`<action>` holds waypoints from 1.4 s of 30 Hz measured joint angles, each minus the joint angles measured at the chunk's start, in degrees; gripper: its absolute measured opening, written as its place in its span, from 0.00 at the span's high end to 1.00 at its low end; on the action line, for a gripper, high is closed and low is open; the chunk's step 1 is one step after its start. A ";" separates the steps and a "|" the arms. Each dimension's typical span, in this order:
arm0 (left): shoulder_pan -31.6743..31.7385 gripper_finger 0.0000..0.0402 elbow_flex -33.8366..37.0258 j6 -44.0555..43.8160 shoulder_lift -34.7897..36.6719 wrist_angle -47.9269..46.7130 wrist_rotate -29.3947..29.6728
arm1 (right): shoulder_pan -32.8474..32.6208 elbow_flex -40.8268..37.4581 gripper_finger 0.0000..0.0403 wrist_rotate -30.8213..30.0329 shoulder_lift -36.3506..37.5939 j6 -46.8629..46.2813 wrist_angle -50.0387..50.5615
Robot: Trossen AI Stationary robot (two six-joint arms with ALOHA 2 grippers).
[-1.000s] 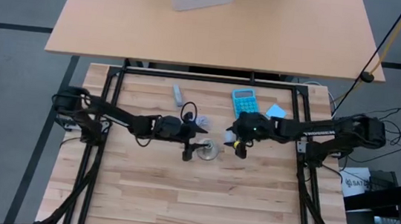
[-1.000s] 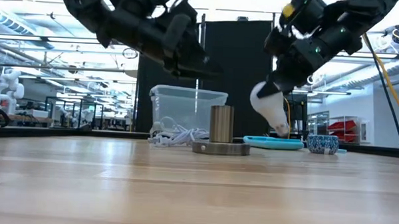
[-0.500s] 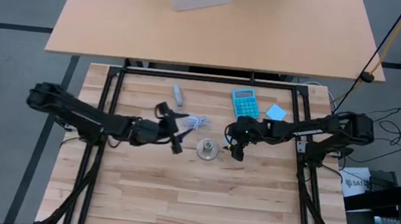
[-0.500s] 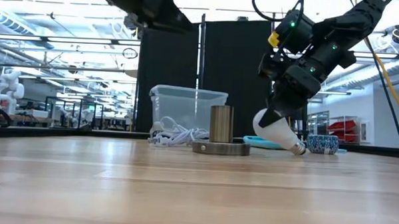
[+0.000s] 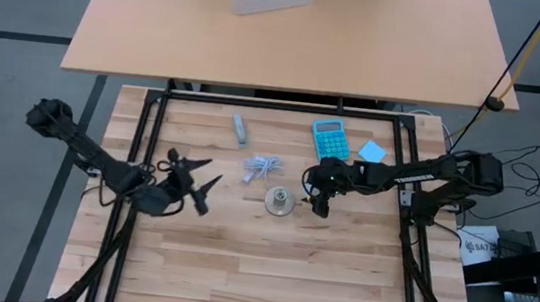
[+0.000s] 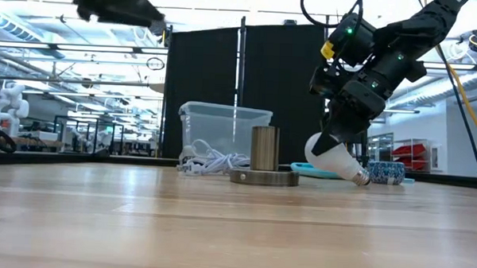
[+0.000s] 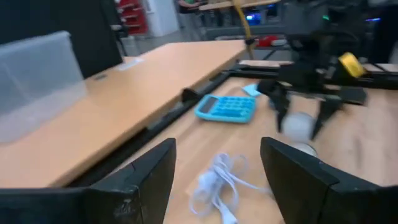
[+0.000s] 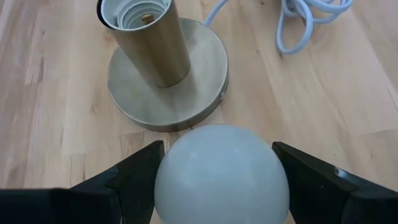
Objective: Screw lightbulb
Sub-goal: Remove the white lightbulb from the desk lamp
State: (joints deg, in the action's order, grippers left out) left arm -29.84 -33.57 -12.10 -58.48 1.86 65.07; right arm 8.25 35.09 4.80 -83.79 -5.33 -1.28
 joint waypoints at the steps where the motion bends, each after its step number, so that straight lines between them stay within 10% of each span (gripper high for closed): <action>1: -1.10 0.41 1.04 -0.88 0.64 -0.15 -0.08 | 0.02 0.00 0.31 -0.03 -0.02 0.05 -0.01; 15: -9.80 0.98 16.58 -5.41 18.84 -4.52 3.00 | 0.00 -0.02 0.31 -0.26 -0.04 0.23 -0.24; 42: -10.33 1.00 30.76 1.87 46.95 -5.63 -2.61 | 0.01 -0.02 0.31 -0.50 -0.04 2.72 -0.88</action>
State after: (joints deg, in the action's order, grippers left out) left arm -40.16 -2.81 -10.23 -11.53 -3.77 62.46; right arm 8.26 35.07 4.29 -83.83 -2.61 -2.16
